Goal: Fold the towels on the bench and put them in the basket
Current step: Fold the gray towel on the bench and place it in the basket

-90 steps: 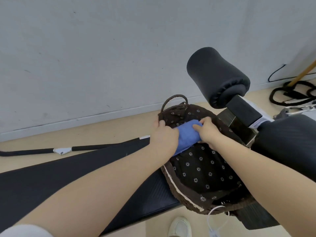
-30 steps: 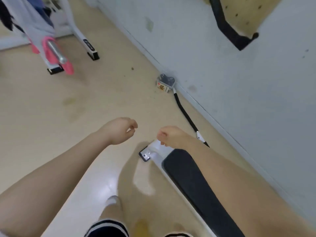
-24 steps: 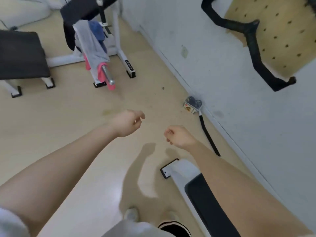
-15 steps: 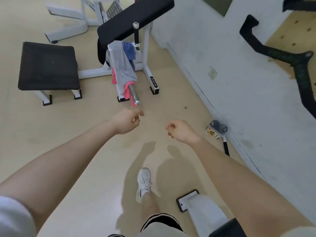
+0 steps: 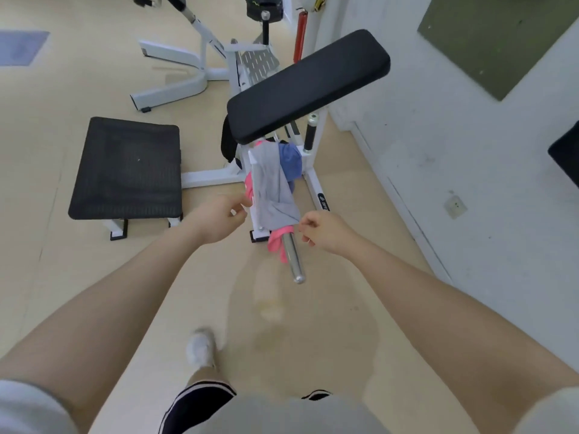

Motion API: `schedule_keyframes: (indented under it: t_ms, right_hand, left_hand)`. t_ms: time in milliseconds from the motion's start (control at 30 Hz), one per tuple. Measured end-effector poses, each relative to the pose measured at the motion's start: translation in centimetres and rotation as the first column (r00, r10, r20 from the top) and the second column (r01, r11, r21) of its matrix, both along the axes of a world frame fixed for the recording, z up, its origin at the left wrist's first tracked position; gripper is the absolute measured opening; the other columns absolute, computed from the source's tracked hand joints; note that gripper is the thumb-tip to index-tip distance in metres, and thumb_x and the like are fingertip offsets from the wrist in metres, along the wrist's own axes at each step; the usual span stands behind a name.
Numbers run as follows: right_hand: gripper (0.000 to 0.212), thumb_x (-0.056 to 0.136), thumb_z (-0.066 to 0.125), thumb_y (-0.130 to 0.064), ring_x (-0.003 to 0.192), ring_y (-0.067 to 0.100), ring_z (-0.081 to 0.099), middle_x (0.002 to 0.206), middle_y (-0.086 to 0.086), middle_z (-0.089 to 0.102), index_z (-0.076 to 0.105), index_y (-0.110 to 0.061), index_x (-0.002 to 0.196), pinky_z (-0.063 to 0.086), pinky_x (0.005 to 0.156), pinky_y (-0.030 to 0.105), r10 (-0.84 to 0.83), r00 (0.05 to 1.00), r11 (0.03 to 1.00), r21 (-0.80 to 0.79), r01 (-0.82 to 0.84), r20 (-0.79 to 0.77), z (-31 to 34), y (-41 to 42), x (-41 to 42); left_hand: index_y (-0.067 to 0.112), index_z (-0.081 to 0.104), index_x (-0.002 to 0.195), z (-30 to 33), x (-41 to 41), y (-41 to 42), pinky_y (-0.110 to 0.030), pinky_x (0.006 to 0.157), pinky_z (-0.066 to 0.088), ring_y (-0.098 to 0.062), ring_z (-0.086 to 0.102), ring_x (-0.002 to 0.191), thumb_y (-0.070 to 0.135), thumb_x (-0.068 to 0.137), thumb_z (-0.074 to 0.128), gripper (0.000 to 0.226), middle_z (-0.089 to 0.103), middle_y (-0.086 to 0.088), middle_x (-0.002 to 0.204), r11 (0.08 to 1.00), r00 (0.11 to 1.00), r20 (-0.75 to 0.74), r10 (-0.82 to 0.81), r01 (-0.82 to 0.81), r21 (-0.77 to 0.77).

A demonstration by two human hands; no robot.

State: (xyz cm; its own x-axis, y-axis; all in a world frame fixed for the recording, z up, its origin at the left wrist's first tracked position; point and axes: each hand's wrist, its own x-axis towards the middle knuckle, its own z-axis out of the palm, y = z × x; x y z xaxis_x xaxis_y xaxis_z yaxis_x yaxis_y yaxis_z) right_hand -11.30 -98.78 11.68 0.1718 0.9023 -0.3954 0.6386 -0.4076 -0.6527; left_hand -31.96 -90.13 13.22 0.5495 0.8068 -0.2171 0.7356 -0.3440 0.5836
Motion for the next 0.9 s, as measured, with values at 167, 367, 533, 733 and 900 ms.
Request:
schedule_keyframes:
  t_ms: [167,367,533,733,900]
  right_hand:
    - [0.021,0.091,0.048,-0.008,0.076,0.020,0.050,0.084,0.020,0.060,0.061,0.008,0.087,0.040,0.069,0.029,-0.102,0.995,0.994,0.027,0.102,0.010,-2.5,12.8,-0.5]
    - [0.023,0.091,0.047,-0.013,0.076,0.019,0.047,0.078,0.015,0.057,0.059,0.004,0.084,0.036,0.068,0.027,-0.303,0.951,0.953,0.011,0.303,0.055,-3.7,26.4,-0.5]
    - [0.027,0.088,0.041,-0.011,0.072,0.028,0.049,0.067,0.007,0.055,0.050,-0.008,0.064,0.041,0.061,0.032,-0.385,0.907,0.918,-0.023,0.395,0.172,-5.5,31.4,1.7]
    - [0.030,0.090,0.035,-0.006,0.063,0.020,0.040,0.068,0.006,0.044,0.040,-0.009,0.061,0.030,0.053,0.027,-0.495,0.853,0.840,-0.160,0.518,0.166,-10.5,39.4,7.2]
    - [0.020,0.094,0.039,-0.007,0.090,0.020,0.046,0.092,0.008,0.051,0.058,-0.012,0.093,0.036,0.075,0.024,-0.454,0.884,0.821,-0.334,0.464,0.110,-13.9,45.1,8.1]
  left_hand:
    - [0.018,0.056,0.120,-1.5,-0.3,13.6,-0.024,0.080,0.038,-0.017,0.052,0.091,0.019,0.095,0.044,0.028,0.058,-0.002,0.112,0.994,0.992,-0.061,-0.108,0.109,0.007]
    - [0.018,0.055,0.123,-1.6,2.2,30.0,-0.024,0.081,0.037,-0.021,0.055,0.104,0.021,0.096,0.040,0.031,0.061,-0.004,0.117,0.931,0.914,-0.196,-0.356,0.364,0.006]
    - [0.017,0.054,0.126,-3.5,6.9,38.0,-0.027,0.089,0.040,-0.022,0.056,0.105,0.019,0.096,0.042,0.032,0.059,-0.003,0.122,0.873,0.850,-0.197,-0.488,0.476,-0.107]
    - [0.015,0.063,0.115,-4.8,13.3,45.3,-0.025,0.084,0.042,-0.017,0.054,0.089,0.007,0.095,0.041,0.030,0.049,0.015,0.105,0.849,0.845,-0.086,-0.527,0.519,-0.101]
    - [0.008,0.064,0.108,-7.3,16.2,50.6,-0.019,0.073,0.044,-0.011,0.060,0.080,0.003,0.093,0.040,0.028,0.044,0.025,0.093,0.834,0.829,-0.133,-0.543,0.515,-0.199]
